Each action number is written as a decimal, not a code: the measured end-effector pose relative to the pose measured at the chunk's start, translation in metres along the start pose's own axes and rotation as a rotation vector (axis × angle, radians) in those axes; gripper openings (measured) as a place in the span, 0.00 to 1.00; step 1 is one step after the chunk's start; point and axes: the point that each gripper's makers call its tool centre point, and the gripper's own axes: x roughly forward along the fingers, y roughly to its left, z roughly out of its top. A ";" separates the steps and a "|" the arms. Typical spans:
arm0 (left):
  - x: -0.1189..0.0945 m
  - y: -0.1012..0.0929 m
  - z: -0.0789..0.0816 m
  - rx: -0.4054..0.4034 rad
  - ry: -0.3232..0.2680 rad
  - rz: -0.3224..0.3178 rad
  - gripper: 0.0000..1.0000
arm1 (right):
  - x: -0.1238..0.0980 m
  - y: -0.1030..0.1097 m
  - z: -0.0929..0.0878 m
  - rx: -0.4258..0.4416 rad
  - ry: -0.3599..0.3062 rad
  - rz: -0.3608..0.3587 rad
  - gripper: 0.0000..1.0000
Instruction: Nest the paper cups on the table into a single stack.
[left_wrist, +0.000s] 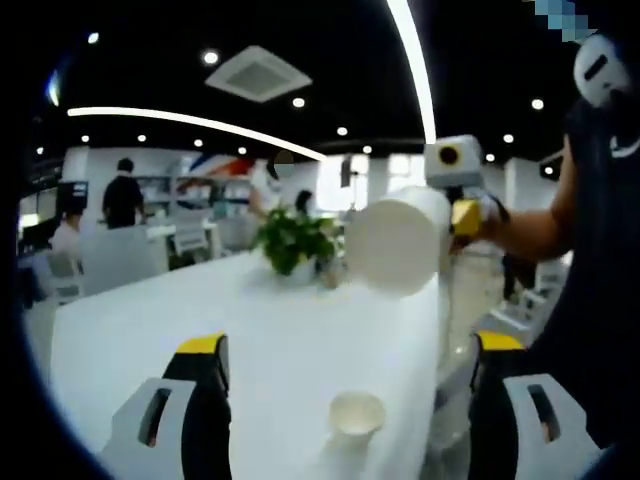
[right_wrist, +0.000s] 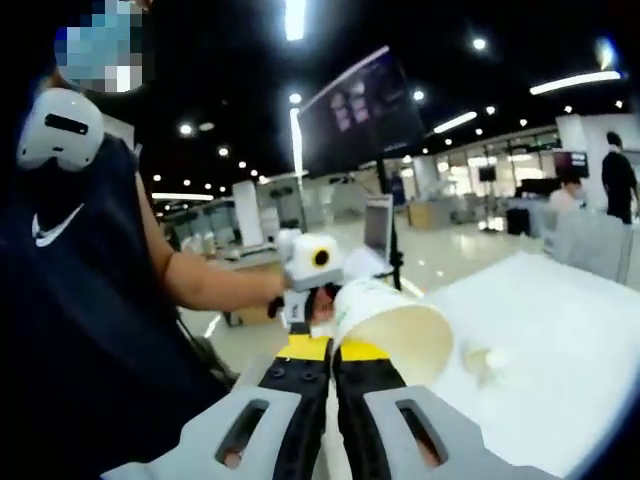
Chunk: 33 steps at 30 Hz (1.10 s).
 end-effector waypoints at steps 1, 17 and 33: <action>-0.003 0.002 -0.005 0.008 0.017 0.018 0.99 | 0.000 -0.003 -0.002 0.005 0.021 -0.012 0.00; -0.048 0.026 -0.026 0.043 0.009 0.246 0.99 | -0.008 -0.012 0.003 -0.071 0.301 -0.047 0.00; -0.061 0.022 -0.060 0.029 0.060 0.254 0.99 | -0.004 -0.023 0.001 -0.126 0.658 -0.098 0.00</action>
